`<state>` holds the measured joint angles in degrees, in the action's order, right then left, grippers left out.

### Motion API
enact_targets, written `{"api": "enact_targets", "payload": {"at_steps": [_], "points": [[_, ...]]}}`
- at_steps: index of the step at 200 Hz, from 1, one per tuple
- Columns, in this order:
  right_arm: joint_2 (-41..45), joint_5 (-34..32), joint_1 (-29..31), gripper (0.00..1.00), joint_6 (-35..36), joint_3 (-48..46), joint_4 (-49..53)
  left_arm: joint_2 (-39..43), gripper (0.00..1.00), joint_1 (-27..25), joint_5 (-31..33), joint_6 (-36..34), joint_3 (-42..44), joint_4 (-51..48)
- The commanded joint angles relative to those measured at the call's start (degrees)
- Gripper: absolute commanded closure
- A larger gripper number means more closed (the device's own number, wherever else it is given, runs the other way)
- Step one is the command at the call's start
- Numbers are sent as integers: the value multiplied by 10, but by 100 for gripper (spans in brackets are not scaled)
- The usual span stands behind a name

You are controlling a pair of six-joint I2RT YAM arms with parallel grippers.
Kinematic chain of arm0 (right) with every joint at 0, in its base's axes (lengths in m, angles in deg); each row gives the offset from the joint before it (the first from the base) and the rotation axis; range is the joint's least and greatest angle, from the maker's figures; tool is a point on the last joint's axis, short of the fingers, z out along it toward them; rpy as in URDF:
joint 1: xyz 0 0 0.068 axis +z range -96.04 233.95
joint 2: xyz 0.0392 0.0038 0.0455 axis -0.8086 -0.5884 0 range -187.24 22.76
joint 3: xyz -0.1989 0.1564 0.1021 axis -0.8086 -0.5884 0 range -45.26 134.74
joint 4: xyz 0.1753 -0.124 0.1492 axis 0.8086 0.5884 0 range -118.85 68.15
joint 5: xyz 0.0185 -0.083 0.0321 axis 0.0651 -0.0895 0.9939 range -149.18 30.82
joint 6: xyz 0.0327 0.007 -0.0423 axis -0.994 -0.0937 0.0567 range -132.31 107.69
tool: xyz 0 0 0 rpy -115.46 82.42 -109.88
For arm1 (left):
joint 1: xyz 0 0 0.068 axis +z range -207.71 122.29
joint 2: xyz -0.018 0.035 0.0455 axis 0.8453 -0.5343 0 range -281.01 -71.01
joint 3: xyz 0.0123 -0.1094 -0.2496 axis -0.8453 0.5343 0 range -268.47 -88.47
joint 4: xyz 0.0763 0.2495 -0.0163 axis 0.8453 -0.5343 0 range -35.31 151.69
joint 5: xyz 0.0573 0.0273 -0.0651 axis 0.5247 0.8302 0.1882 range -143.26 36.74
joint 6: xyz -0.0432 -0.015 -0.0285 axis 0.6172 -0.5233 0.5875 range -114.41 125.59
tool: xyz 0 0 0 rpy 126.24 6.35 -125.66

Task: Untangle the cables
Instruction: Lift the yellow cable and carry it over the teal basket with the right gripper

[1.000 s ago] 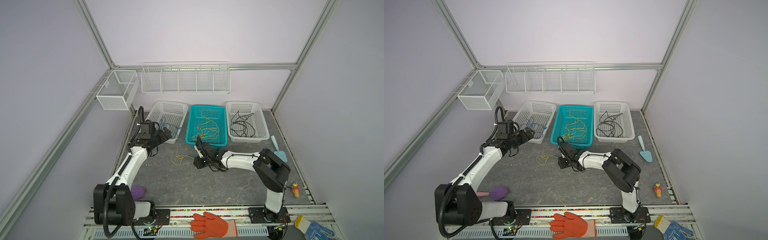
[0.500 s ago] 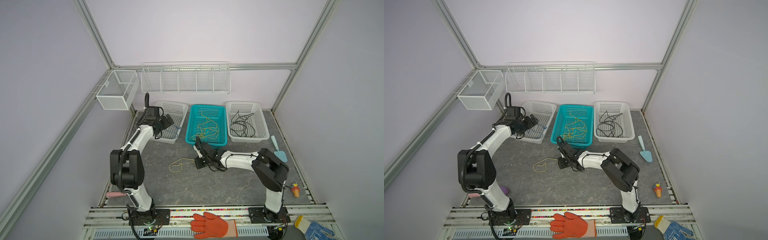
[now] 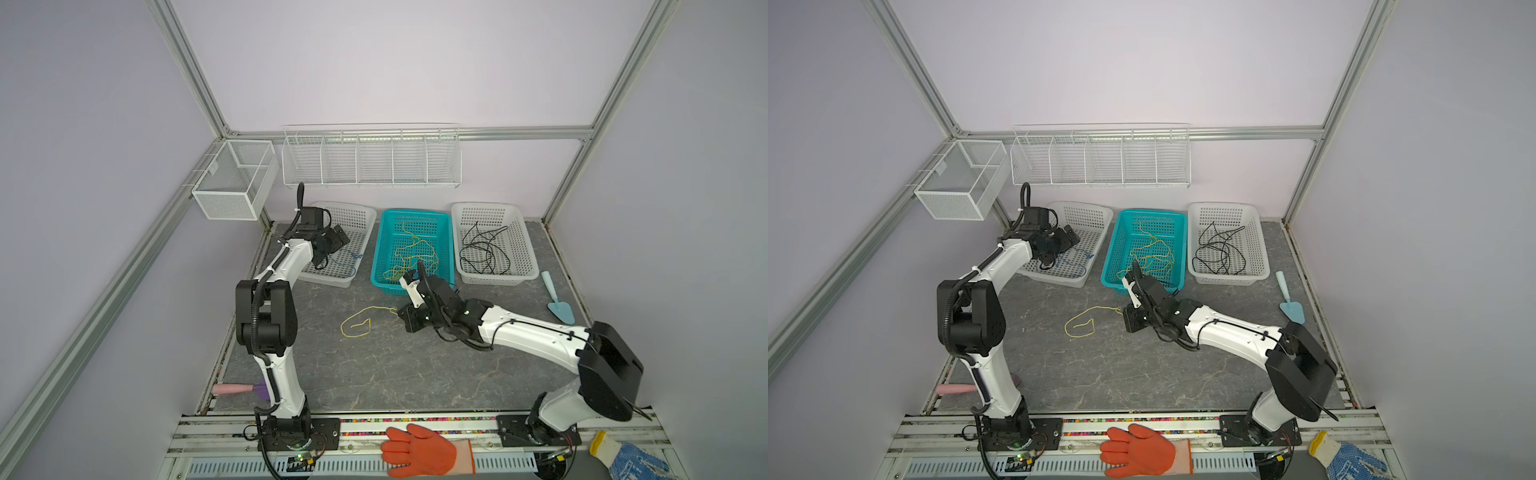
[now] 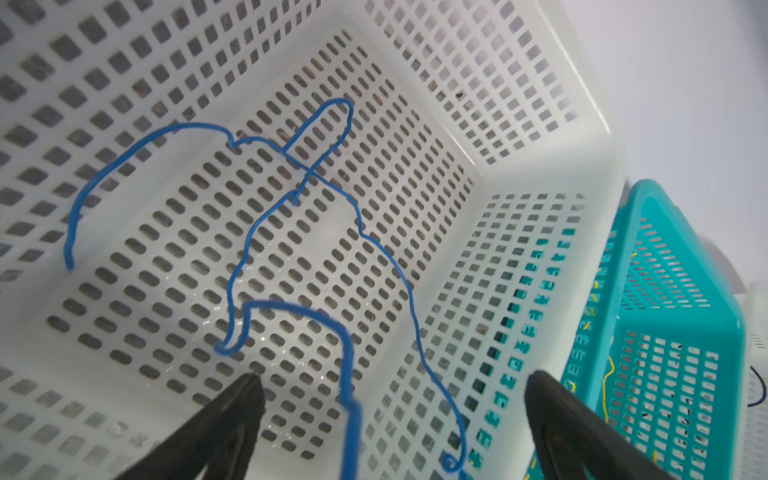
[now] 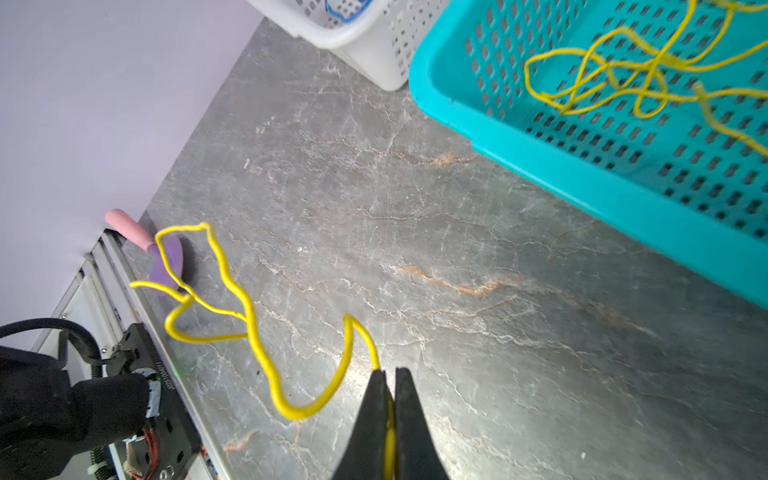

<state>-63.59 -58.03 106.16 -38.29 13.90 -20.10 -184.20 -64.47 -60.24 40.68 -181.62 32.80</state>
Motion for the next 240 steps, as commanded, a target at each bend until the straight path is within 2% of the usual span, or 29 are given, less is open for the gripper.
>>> {"api": "enact_targets", "payload": {"at_steps": [1,32,79,110,146,174,211,240], "points": [[45,-26,-8,94,30,9,55,-28,1,1,20,8,-45,-17],[82,-32,-42,94,42,21,86,-73,1,1,36,6,-119,-48],[100,-10,-134,94,34,23,91,-129,2,2,81,-14,-237,-100],[66,-9,-170,94,29,48,86,-177,1,2,96,-25,-339,-161],[-3,6,-215,94,8,86,77,-167,0,3,132,-50,-375,-178],[-70,8,-230,94,3,137,79,-112,0,1,99,-41,-320,-150],[-175,-9,-237,94,5,229,120,23,0,-10,75,-17,-139,-55],[-223,-24,-238,91,4,268,142,107,0,-18,66,-10,-33,-15]]}}
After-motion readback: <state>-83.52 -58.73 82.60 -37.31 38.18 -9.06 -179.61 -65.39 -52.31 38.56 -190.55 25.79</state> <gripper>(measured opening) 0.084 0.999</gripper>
